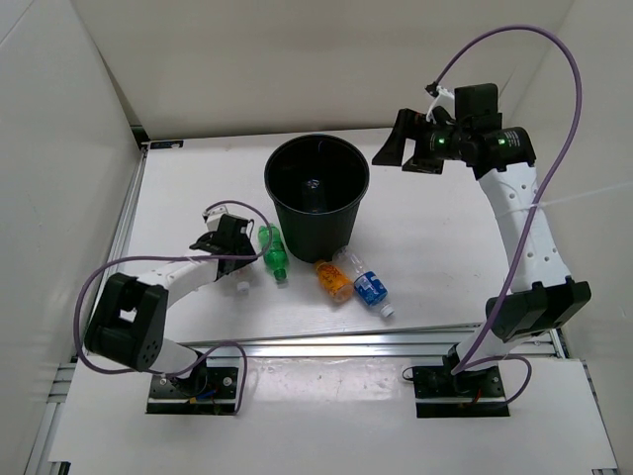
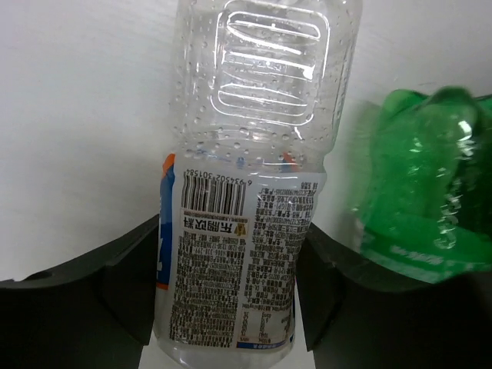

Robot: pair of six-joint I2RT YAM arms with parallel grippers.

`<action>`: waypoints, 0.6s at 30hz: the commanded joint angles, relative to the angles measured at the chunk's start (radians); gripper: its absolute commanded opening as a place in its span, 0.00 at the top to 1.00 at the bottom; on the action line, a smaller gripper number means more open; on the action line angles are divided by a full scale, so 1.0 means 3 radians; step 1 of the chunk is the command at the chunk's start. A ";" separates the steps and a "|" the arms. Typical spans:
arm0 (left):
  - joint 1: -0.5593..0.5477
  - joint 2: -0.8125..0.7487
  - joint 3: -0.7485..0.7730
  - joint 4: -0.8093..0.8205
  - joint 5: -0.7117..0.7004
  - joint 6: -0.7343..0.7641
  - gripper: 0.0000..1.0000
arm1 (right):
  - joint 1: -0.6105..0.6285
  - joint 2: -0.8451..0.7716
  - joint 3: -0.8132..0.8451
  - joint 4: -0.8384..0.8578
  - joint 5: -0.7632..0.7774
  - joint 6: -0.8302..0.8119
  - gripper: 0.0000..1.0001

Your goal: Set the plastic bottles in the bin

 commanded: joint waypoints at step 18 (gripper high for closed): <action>-0.0090 -0.0403 0.2629 -0.0217 -0.0108 0.0502 0.43 | -0.0082 -0.0136 -0.0176 0.0118 -0.0148 0.0047 0.00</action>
